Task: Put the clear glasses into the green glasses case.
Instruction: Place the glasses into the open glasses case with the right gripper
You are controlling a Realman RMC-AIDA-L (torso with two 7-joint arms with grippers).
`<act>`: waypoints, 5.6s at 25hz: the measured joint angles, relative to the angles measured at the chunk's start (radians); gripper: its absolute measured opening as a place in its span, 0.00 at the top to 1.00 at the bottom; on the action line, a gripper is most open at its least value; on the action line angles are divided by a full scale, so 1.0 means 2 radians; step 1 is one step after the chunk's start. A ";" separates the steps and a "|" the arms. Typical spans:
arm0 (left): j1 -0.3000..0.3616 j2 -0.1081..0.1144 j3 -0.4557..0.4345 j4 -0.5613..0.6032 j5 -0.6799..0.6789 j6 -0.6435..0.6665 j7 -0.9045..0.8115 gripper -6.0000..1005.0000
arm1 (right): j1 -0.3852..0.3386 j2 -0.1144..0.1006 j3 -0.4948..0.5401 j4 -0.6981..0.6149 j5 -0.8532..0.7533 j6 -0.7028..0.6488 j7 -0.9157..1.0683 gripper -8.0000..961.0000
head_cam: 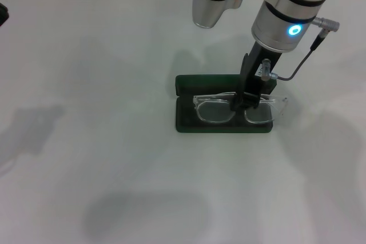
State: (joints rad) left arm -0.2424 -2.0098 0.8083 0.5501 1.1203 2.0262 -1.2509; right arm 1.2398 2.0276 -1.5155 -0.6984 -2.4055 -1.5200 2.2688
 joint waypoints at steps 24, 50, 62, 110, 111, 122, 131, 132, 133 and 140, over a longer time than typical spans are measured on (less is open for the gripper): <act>-0.003 -0.001 0.001 -0.007 0.013 -0.001 0.007 0.95 | -0.001 0.000 0.002 0.015 0.010 0.014 -0.010 0.93; -0.004 -0.005 0.001 -0.007 0.013 0.000 0.007 0.95 | -0.002 0.000 0.000 0.019 0.010 0.020 -0.011 0.92; 0.000 -0.005 0.001 -0.007 0.013 0.000 0.007 0.95 | -0.027 0.000 -0.009 -0.041 0.013 -0.019 0.046 0.85; -0.004 -0.007 0.002 -0.010 0.019 0.001 0.009 0.95 | -0.065 0.000 -0.077 -0.037 0.041 0.035 0.054 0.57; -0.004 -0.007 0.002 -0.010 0.019 0.001 0.009 0.95 | -0.065 0.000 -0.078 -0.037 0.041 0.035 0.054 0.57; -0.004 -0.008 0.002 -0.010 0.019 0.000 0.009 0.95 | -0.065 0.000 -0.081 -0.037 0.041 0.037 0.054 0.83; -0.004 -0.008 0.002 -0.010 0.019 0.000 0.009 0.95 | -0.065 0.000 -0.082 -0.034 0.040 0.040 0.054 0.87; -0.004 -0.008 0.002 -0.010 0.019 0.000 0.009 0.95 | -0.066 0.000 -0.082 -0.038 0.040 0.039 0.053 0.88; -0.004 -0.008 0.002 -0.010 0.019 0.000 0.009 0.95 | -0.066 0.000 -0.082 -0.038 0.040 0.039 0.053 0.89; -0.001 -0.008 0.001 -0.010 0.017 0.001 0.009 0.95 | -0.073 0.000 -0.077 -0.087 0.035 0.018 0.057 0.92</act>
State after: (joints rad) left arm -0.2447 -2.0249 0.8096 0.5292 1.1551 2.0279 -1.2333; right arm 1.0940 2.0278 -1.6701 -0.8727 -2.3353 -1.4847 2.3820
